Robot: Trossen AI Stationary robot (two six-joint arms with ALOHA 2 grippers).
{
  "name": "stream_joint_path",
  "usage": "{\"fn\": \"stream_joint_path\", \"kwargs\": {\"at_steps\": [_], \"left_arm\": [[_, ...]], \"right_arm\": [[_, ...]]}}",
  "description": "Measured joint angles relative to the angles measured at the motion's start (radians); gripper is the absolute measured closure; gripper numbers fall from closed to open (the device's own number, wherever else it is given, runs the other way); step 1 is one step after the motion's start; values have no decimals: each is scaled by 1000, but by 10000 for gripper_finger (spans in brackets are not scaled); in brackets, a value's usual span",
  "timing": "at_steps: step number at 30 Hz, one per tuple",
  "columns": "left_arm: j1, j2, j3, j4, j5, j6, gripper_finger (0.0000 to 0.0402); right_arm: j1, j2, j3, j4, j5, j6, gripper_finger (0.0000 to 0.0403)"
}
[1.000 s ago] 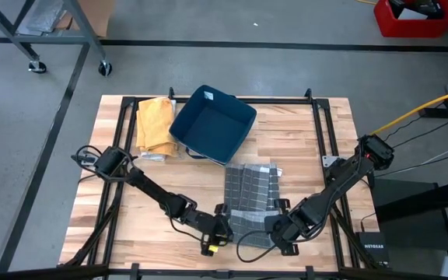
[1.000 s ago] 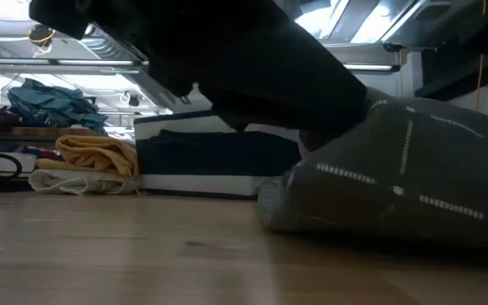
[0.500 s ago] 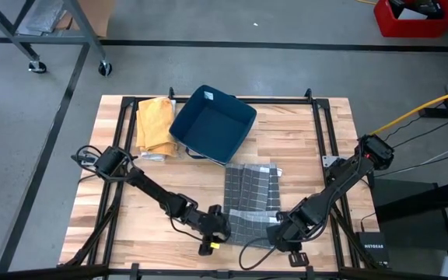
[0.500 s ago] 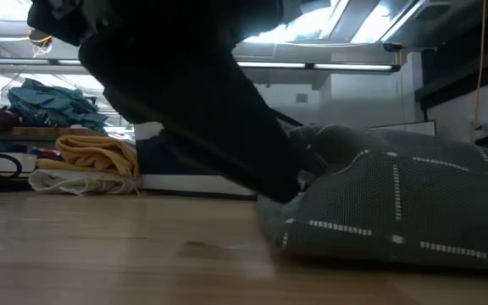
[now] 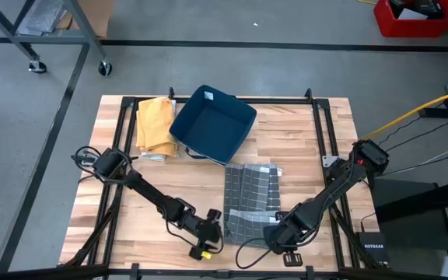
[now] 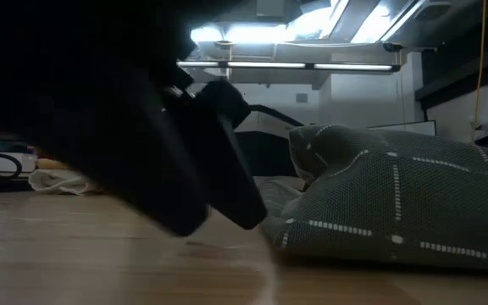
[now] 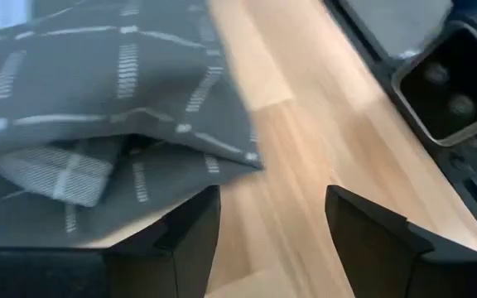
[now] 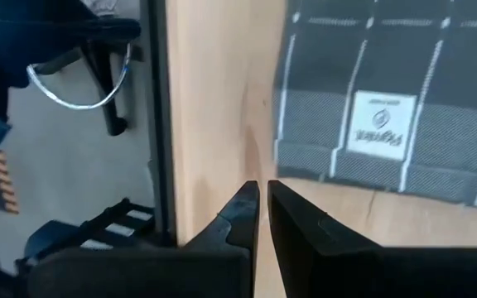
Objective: Fold towel
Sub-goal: Fold the gray patterned towel
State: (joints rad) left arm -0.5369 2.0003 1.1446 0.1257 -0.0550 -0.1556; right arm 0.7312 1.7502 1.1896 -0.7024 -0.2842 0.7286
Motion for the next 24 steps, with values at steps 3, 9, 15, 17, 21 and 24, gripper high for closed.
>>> {"fn": "stream_joint_path", "kwargs": {"at_steps": [3,9,15,17,21,24], "left_arm": [[-10,-1,0,-11,-3,25,196],[-14,-1,0,-12,-8,-3,199],[-11,-1,0,-13,-10,-11,200],[-11,-1,0,-13,-12,6,200],[-11,-1,0,-13,-25,32,200],[-11,-1,0,-11,-55,98,200]], "right_arm": [[-6,2,0,10,13,0,368],[-9,2,0,59,-20,1,368],[-25,2,0,-11,-127,6,351],[-25,2,0,-31,-127,7,329],[-25,2,0,-35,-128,7,267],[-25,2,0,-33,-129,7,224]]}}
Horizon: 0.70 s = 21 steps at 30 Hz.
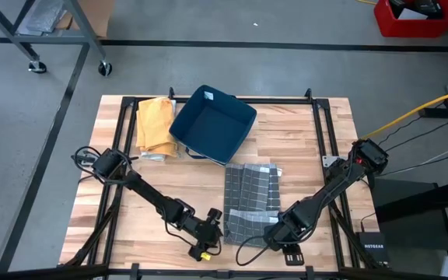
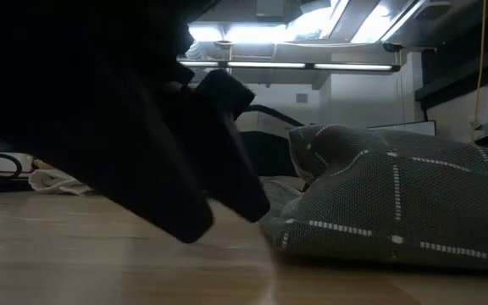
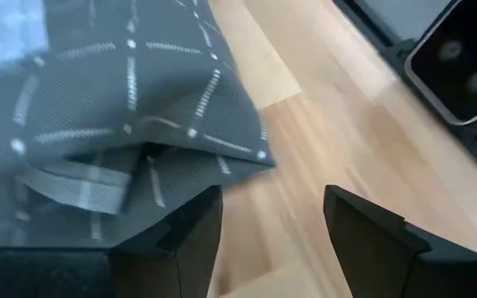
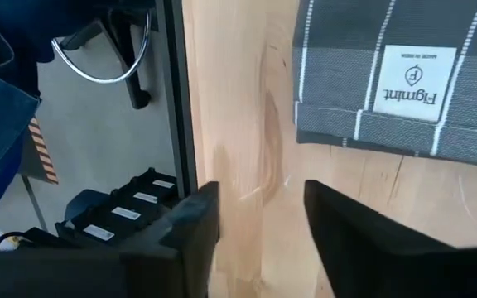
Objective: Fold towel
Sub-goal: Fold the gray patterned towel
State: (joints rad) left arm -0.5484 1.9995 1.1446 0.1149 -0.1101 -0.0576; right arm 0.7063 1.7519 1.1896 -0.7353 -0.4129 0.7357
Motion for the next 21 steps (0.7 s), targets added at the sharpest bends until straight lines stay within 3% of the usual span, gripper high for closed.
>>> {"fn": "stream_joint_path", "kwargs": {"at_steps": [4,9,15,18,21], "left_arm": [[-9,0,0,14,-58,163,200],[-27,0,0,52,-87,338,200],[-27,0,0,62,-154,356,200],[-26,0,0,62,-172,375,200],[-31,0,0,62,-172,418,200]], "right_arm": [[13,0,0,10,-52,1,192],[83,0,0,79,-61,-8,186],[160,0,0,172,205,-99,194],[183,0,0,156,370,-144,199],[187,0,0,114,459,-199,201]]}}
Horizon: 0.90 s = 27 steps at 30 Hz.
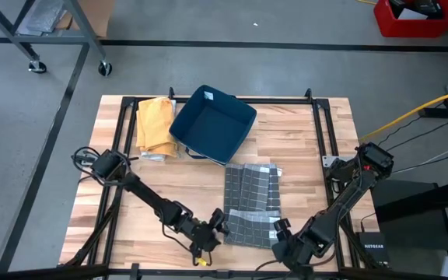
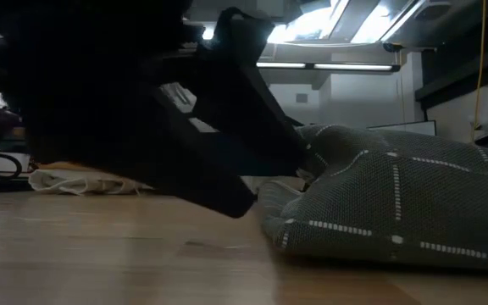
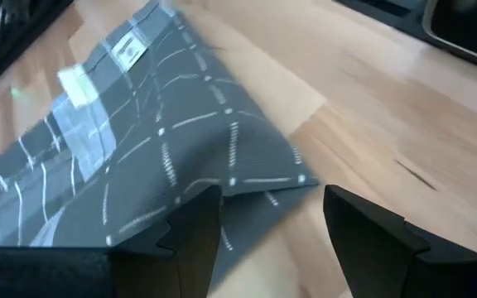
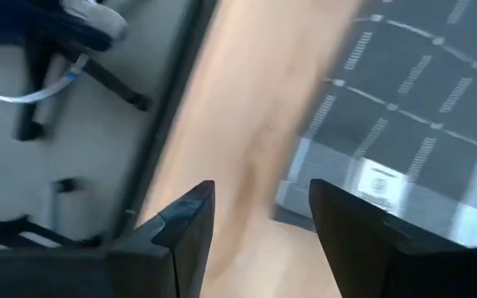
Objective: Fold towel
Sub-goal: Fold the gray patterned towel
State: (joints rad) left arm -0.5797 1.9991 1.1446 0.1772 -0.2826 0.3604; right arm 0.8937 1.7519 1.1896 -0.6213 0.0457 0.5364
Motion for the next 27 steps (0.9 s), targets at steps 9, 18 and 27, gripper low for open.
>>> {"fn": "stream_joint_path", "kwargs": {"at_steps": [9,18,27], "left_arm": [[-1,0,0,0,-18,70,200],[1,2,0,0,-21,223,200],[6,25,0,71,-21,416,200]], "right_arm": [[3,78,0,-34,-11,-73,200],[3,149,1,-34,-12,-74,201],[3,157,3,-32,-9,-71,201]]}}
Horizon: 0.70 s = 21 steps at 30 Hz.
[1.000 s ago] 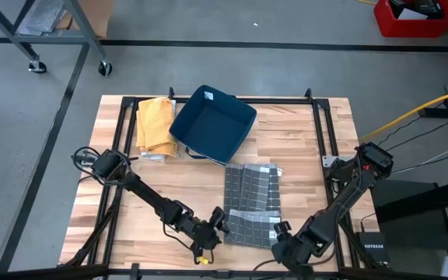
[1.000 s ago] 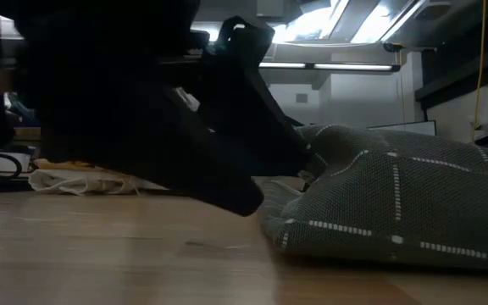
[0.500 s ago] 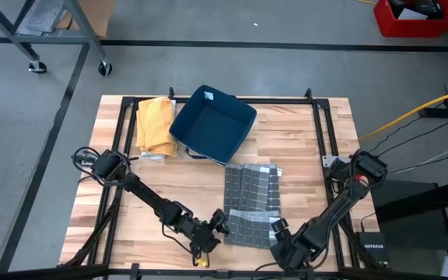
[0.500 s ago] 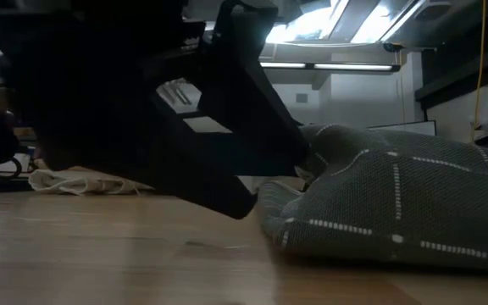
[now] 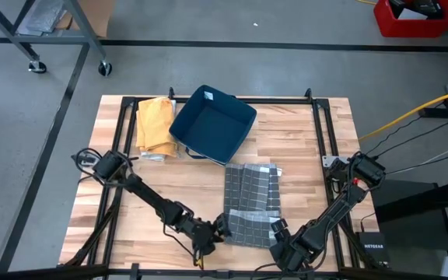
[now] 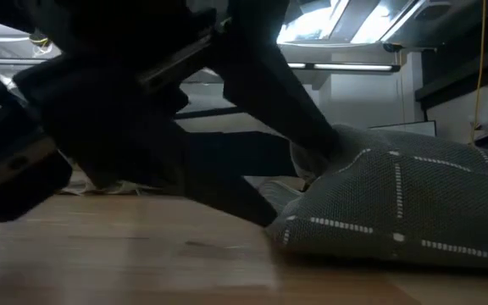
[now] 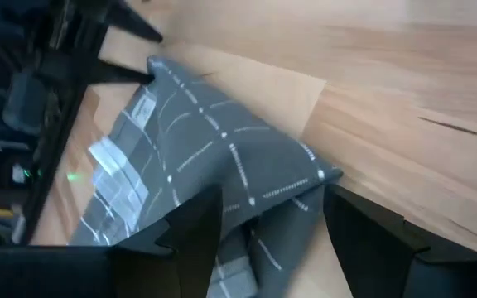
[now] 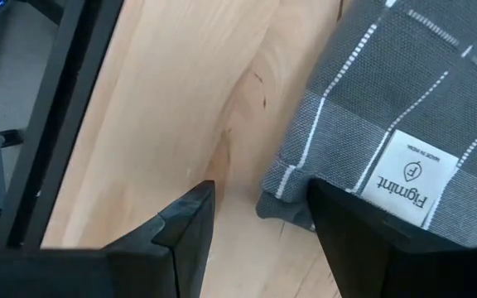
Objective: Fold towel
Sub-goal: Fold the gray patterned towel
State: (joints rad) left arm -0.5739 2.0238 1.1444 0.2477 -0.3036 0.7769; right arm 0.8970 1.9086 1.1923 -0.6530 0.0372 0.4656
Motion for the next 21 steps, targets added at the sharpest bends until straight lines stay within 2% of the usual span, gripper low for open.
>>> {"fn": "stream_joint_path", "kwargs": {"at_steps": [3,14,21], "left_arm": [[0,17,0,39,1,75,200],[-2,60,5,68,14,179,200],[-7,62,2,90,26,185,200]], "right_arm": [[0,0,0,1,5,0,201],[0,2,-1,11,40,0,201],[0,2,-2,19,40,0,201]]}}
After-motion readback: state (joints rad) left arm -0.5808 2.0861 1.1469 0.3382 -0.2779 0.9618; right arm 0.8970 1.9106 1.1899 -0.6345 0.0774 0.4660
